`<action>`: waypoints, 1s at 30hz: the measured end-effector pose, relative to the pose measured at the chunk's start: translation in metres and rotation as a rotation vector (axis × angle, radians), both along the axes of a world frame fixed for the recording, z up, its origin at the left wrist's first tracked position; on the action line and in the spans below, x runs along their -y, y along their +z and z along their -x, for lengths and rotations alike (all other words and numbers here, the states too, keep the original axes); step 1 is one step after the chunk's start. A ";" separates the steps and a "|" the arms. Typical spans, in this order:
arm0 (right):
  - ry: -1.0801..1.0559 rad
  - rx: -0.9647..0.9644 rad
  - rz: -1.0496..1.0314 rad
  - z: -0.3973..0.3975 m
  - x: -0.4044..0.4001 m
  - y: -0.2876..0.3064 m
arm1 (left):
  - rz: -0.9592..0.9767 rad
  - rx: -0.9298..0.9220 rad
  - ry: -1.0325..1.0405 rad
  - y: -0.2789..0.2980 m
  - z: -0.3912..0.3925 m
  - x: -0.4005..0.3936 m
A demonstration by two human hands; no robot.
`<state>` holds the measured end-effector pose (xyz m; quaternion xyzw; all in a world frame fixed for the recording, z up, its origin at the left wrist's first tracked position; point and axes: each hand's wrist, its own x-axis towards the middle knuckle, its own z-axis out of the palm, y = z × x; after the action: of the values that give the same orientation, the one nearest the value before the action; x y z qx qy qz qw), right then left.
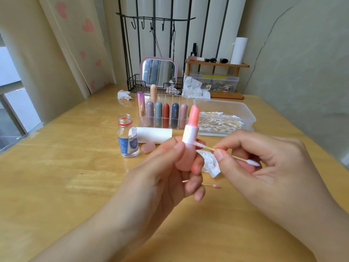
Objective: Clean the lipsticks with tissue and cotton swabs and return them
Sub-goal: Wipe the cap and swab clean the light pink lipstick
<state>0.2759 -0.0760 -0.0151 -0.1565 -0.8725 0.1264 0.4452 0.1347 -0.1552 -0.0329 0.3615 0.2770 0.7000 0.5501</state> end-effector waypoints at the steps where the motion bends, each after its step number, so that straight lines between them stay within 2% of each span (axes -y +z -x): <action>1: -0.006 -0.001 0.000 0.000 0.000 0.000 | 0.004 -0.005 0.020 0.001 0.001 -0.001; 13: -0.023 -0.047 -0.035 0.001 -0.001 0.001 | 0.078 -0.086 0.125 -0.001 0.000 0.001; 19: -0.010 -0.006 -0.077 0.002 0.002 0.002 | 0.004 -0.389 0.262 -0.006 0.002 0.006; 26: -0.009 0.005 -0.072 0.003 0.004 0.003 | 0.019 -0.519 0.335 -0.006 0.002 0.007; 30: -0.048 -0.023 -0.076 0.002 0.003 0.003 | 0.021 -0.514 0.351 -0.004 0.001 0.007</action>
<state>0.2735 -0.0791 -0.0122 -0.1589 -0.8676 0.0842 0.4635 0.1338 -0.1623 -0.0372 0.4677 0.4722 0.6671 0.3367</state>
